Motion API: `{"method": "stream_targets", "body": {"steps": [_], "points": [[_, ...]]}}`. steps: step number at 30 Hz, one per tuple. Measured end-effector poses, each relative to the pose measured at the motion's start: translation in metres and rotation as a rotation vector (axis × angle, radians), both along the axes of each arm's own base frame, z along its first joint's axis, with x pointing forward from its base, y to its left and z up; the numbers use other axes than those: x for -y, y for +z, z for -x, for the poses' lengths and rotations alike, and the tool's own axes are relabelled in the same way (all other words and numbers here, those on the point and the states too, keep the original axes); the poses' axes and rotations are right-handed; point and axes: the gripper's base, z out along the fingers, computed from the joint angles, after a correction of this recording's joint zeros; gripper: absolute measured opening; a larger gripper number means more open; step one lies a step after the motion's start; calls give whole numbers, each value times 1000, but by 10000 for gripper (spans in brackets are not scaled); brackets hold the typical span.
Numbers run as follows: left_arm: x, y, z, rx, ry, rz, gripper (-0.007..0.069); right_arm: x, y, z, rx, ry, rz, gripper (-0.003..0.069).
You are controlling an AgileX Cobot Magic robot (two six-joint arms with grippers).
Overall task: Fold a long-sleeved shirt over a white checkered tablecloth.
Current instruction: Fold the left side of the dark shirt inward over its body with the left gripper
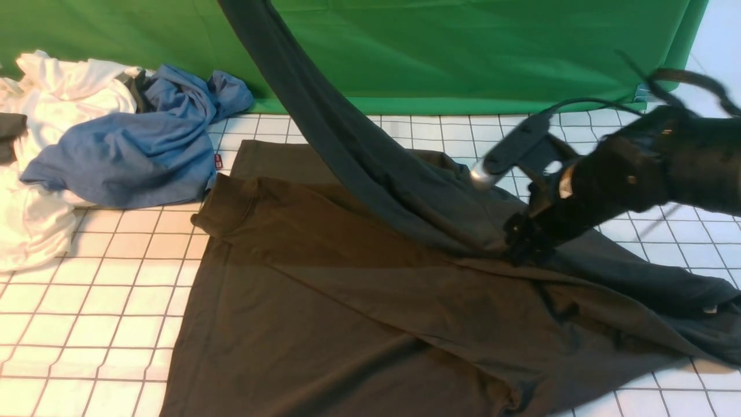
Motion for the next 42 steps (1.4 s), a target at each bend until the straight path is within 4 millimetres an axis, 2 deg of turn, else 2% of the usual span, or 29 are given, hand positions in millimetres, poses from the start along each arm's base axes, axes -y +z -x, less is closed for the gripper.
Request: {"method": "stream_targets", "body": {"steps": [3, 7, 10, 13, 15, 20, 24, 26, 30, 36, 38, 42], "points": [[0, 0, 0, -1, 0, 0, -24, -3, -6, -7, -24, -4, 13, 498], [0, 0, 0, 1, -3, -6, -24, -2, -12, -7, -78, -13, 47, 570], [0, 0, 0, 0, -4, -7, -24, -1, -15, -6, -101, -14, 62, 573], [0, 0, 0, 1, -5, -10, -24, -1, -16, -7, -100, 3, 71, 540], [0, 0, 0, 2, -6, -12, -24, -2, -18, -8, -100, 10, 75, 501], [0, 0, 0, 1, -8, -17, -24, -3, -25, -10, -100, 17, 75, 306], [0, -1, 0, -2, -10, -18, -24, -4, -25, -12, -82, 18, 67, 106], [0, -1, 0, -2, -10, -18, -24, -3, -24, -13, -79, 14, 65, 62], [0, -1, 1, -10, -13, -19, -24, 12, -10, -22, -51, -52, 39, 46], [1, -3, 2, -34, -24, -17, -24, 61, 26, -43, 50, -187, 0, 46], [3, -7, 0, -58, -34, -9, -24, 73, 31, -48, 68, -217, -5, 46], [7, -32, -12, -171, -69, 16, -24, 91, 41, -57, 121, -250, -13, 46]]}}
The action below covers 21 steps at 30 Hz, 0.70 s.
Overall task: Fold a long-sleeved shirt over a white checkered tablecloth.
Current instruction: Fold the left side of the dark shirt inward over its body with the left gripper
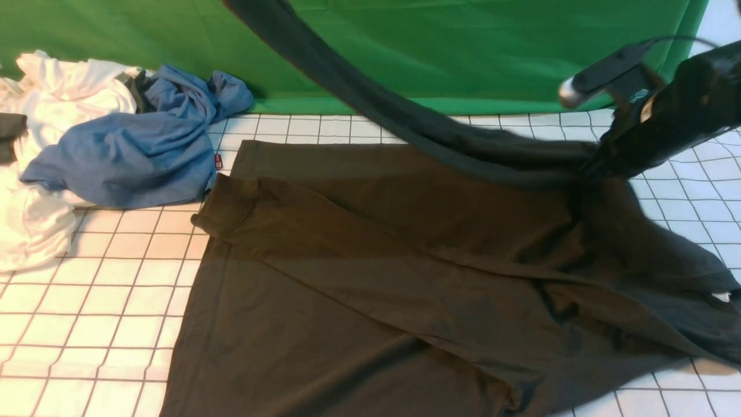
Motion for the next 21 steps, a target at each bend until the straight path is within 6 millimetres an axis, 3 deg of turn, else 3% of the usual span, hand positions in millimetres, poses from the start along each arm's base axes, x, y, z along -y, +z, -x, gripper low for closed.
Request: {"method": "stream_targets", "body": {"steps": [7, 11, 14, 21], "points": [[5, -63, -29, -227, -45, -2, -10, 16, -3, -13, 17, -17, 13, 46], [7, -88, -35, -331, -71, -2, 10, 26, -12, -18, 6, -35, 16, 46], [8, -99, -35, -396, -91, -6, 21, 27, -16, -20, 2, -35, 18, 46], [5, -153, -13, -600, -100, -45, 48, 27, -24, -23, -6, -30, 21, 46]]}}
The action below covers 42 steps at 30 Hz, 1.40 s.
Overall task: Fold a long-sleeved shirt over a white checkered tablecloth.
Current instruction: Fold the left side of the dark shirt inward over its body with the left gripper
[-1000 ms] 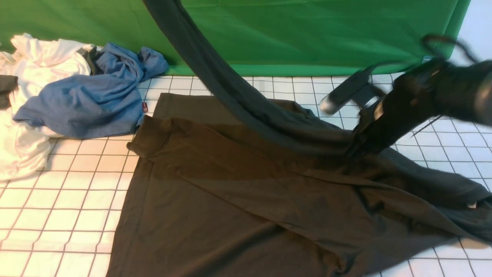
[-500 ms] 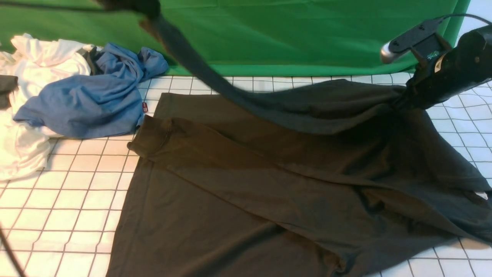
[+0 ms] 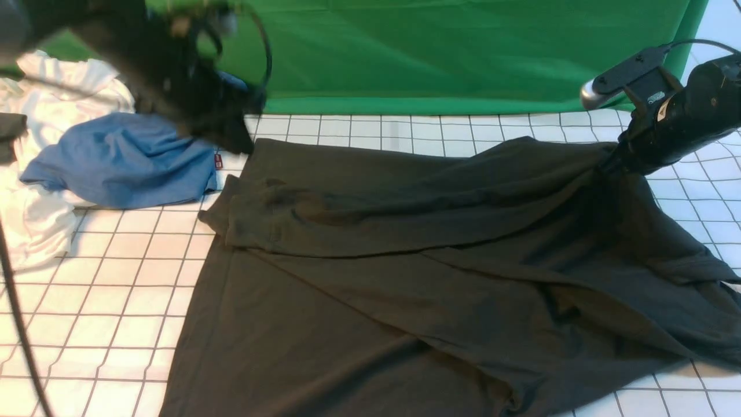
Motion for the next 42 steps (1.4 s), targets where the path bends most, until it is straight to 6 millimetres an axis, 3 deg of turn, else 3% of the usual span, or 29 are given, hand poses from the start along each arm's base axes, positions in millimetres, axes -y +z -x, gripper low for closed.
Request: {"method": "stream_targets", "body": {"steps": [6, 12, 13, 19, 23, 27, 31, 34, 42], "points": [[-5, -43, 21, -61, 43, -42, 64, 0, 0, 0, 7, 4, 5, 46], [-9, -51, 18, 7, 104, -56, 122, 0, 1, -1, 10, 5, 6, 83], [-9, -50, 16, 25, 113, -56, 141, 0, 1, -1, 10, 5, 6, 111], [-10, -46, 12, 71, 107, -68, 386, 2, 4, 1, -17, -11, 12, 582], [-11, -34, 11, 92, 49, -102, 474, 3, 24, 7, -1, -21, 15, 672], [-12, -8, 15, 124, 8, -131, 493, 4, 65, 20, 96, -21, 6, 615], [-9, -7, 17, 89, 32, -127, 485, 5, 99, 32, 191, -19, -4, 536], [-4, -19, 12, 74, 48, -145, 483, 6, 109, 37, 215, -19, -6, 524], [-7, -52, -11, 81, 120, -196, 482, 7, 107, 40, 174, -36, -5, 519]]}}
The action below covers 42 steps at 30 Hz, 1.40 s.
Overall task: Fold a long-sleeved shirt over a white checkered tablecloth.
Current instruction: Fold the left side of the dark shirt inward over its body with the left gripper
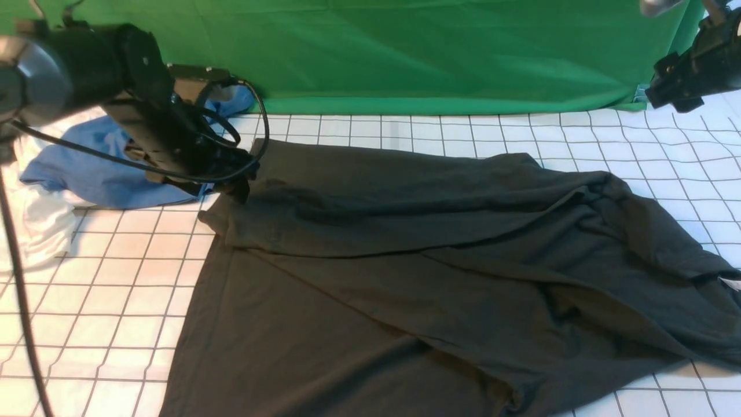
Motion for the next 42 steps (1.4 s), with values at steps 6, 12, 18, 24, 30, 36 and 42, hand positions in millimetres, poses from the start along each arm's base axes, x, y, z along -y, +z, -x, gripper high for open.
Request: {"method": "stream_targets", "body": {"steps": [6, 12, 18, 24, 30, 36, 42], "points": [[-3, -17, -7, -46, 29, 24, 482, 0, 0, 0, -4, -5, -3, 519], [1, -39, -7, -125, 46, 71, 482, 0, 0, 0, -4, -5, -4, 519], [1, -41, -9, -118, 50, 79, 414, 0, 0, 0, -4, -5, -4, 519], [1, -40, -10, -103, 46, 75, 156, 0, 0, 0, -4, -5, -4, 519], [1, -39, -10, -106, -4, 57, -25, 0, 0, 0, -4, -5, -4, 519], [3, -18, -9, -155, -60, 57, -32, 0, 0, 0, -4, -5, -4, 519], [4, 31, 12, -170, -101, 66, -32, 0, -1, 1, -19, -9, -2, 519]]}}
